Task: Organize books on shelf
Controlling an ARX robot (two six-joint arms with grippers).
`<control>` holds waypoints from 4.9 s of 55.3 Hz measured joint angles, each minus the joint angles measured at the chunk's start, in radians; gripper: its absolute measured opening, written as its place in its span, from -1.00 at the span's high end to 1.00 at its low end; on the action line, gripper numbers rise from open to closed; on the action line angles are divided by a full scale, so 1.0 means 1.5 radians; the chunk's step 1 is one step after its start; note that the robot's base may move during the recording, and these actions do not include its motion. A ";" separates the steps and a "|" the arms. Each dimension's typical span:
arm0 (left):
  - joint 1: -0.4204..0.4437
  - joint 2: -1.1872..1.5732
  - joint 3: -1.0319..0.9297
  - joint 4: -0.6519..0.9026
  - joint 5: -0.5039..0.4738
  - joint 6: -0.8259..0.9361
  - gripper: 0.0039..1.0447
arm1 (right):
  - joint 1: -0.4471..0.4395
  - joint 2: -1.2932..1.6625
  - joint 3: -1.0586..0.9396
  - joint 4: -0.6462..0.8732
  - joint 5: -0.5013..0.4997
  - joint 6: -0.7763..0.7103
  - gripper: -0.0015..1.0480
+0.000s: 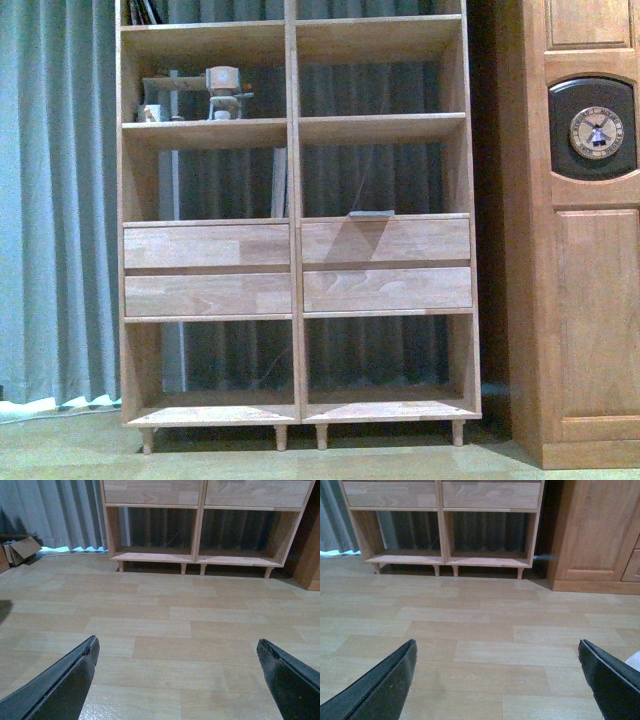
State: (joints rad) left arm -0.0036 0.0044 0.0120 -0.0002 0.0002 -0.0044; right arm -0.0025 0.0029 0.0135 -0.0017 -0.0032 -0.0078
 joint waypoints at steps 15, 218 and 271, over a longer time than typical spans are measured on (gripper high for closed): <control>0.000 0.000 0.000 0.000 0.000 0.000 -0.86 | 0.000 0.000 0.000 0.000 0.000 0.000 -0.86; 0.000 0.000 0.000 0.000 0.000 0.000 -0.86 | 0.000 0.000 0.000 0.000 0.000 0.000 -0.86; 0.000 0.000 0.000 0.000 0.000 0.000 -0.86 | 0.000 0.000 0.000 0.000 0.000 0.000 -0.86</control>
State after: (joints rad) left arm -0.0036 0.0040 0.0120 -0.0002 -0.0002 -0.0044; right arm -0.0025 0.0029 0.0135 -0.0017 -0.0036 -0.0074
